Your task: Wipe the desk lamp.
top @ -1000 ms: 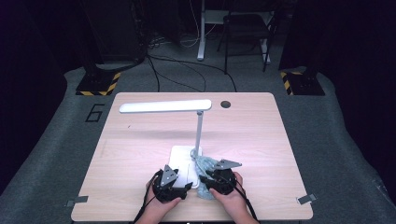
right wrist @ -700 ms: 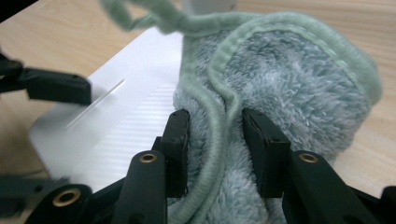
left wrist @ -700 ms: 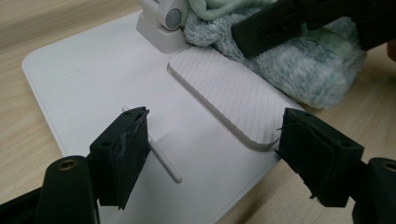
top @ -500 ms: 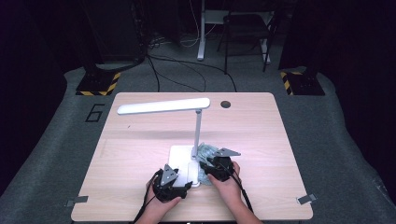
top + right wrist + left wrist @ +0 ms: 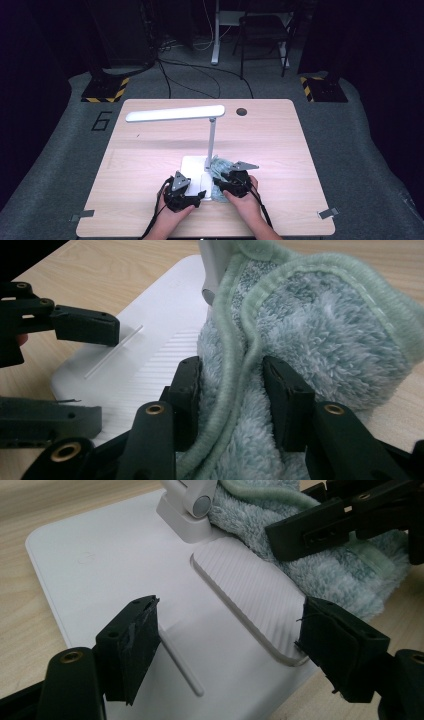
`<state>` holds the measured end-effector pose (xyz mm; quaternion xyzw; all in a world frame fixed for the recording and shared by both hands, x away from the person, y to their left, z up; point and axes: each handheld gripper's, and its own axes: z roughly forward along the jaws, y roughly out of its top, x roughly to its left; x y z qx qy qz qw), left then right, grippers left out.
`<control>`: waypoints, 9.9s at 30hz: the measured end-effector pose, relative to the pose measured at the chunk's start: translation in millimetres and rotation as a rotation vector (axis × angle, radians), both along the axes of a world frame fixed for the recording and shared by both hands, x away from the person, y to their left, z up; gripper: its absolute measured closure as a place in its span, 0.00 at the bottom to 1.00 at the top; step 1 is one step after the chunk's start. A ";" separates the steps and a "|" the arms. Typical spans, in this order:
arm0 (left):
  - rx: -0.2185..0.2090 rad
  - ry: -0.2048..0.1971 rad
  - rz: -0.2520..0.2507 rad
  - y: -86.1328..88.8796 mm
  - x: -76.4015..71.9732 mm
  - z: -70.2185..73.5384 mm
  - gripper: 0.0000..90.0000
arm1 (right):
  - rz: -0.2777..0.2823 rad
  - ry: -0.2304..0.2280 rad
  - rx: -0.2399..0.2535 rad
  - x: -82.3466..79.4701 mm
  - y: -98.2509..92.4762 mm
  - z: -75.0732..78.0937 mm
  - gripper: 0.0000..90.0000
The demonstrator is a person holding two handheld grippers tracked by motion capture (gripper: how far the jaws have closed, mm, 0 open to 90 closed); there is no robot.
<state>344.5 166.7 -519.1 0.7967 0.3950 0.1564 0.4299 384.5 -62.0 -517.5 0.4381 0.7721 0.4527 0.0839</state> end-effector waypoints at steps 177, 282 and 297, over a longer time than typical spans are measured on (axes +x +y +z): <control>-0.013 -0.048 0.001 4.5 0.6 -5.5 0.27 | 0.031 -0.223 0.205 16.1 -11.7 116.4 0.79; -0.025 -0.045 -0.001 4.9 1.3 -5.6 0.27 | -0.163 -0.335 -0.027 -50.6 -111.0 32.8 0.40; -0.028 -0.051 0.006 4.5 1.2 -6.1 0.27 | 0.032 -0.328 0.080 -4.7 -50.6 93.0 0.42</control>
